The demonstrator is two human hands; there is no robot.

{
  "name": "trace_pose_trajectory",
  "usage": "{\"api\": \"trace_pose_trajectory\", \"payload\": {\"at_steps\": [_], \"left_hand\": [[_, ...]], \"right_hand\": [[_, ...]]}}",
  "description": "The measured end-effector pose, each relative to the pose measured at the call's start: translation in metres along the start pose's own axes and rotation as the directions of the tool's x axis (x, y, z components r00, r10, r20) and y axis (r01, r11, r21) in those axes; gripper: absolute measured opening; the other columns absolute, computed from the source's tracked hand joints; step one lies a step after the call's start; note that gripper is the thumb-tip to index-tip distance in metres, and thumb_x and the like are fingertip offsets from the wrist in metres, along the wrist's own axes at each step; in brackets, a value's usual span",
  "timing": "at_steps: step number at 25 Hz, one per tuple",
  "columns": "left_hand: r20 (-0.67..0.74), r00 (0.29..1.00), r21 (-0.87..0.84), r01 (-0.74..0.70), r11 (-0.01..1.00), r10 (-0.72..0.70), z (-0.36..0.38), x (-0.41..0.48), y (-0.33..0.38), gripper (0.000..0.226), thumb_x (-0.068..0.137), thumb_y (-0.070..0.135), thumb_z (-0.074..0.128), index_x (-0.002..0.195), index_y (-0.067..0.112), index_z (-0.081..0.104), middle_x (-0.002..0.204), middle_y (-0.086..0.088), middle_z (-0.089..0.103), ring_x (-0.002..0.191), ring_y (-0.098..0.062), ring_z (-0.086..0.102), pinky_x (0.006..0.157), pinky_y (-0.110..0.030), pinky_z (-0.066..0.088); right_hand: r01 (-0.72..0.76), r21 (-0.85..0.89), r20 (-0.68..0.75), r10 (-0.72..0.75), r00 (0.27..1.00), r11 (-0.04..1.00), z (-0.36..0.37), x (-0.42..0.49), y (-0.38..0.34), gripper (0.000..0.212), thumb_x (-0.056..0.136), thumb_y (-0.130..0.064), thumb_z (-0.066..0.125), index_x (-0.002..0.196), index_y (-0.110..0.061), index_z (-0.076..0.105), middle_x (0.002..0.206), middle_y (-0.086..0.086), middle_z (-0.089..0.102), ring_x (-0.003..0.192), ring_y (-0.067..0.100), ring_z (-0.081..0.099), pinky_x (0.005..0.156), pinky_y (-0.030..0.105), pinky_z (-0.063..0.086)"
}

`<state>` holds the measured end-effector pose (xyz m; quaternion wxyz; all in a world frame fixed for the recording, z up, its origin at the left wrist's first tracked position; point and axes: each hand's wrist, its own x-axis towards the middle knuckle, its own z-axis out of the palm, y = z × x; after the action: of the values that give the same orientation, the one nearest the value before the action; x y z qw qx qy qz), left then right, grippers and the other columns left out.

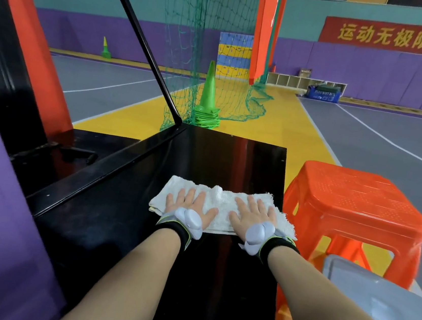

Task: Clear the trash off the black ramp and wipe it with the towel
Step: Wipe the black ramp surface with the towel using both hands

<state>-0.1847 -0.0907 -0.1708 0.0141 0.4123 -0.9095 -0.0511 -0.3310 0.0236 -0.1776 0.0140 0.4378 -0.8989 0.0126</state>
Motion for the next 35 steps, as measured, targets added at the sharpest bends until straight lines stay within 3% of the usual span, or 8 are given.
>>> {"api": "trace_pose_trajectory", "payload": {"at_steps": [3,29,35], "left_hand": [[-0.009,1.0,0.0,0.005,1.0,-0.005,-0.001,-0.011,0.0,0.08,0.08,0.074,0.003,0.149,0.033,0.002,0.16,0.003,0.001,0.145,-0.024,-0.004,0.112,-0.051,-0.007],[-0.007,1.0,0.014,0.011,1.0,-0.011,-0.003,-0.089,0.002,0.077,0.082,0.072,0.004,0.149,0.033,-0.001,0.16,0.002,-0.003,0.145,-0.026,-0.006,0.111,-0.054,-0.008],[-0.003,0.998,0.011,0.057,0.998,-0.057,0.001,-0.076,0.012,0.078,0.08,0.074,0.006,0.148,0.037,0.001,0.16,0.002,-0.001,0.144,-0.03,-0.006,0.106,-0.06,-0.008]], "right_hand": [[-0.032,0.057,0.007,0.032,0.999,0.998,-0.007,-0.014,-0.003,0.069,0.083,-0.056,0.012,0.149,-0.036,0.01,0.161,0.0,0.005,0.146,0.024,0.002,0.115,0.049,-0.003],[-0.078,0.059,0.035,0.076,0.996,0.995,-0.025,-0.104,-0.014,0.063,0.091,-0.051,0.016,0.151,-0.031,0.009,0.161,0.0,0.003,0.147,0.025,0.0,0.117,0.048,-0.002],[-0.125,0.028,0.125,0.121,0.985,0.992,-0.026,-0.087,-0.018,0.065,0.092,-0.049,0.015,0.152,-0.026,0.001,0.161,0.003,-0.003,0.147,0.027,-0.004,0.116,0.051,-0.002]]}}
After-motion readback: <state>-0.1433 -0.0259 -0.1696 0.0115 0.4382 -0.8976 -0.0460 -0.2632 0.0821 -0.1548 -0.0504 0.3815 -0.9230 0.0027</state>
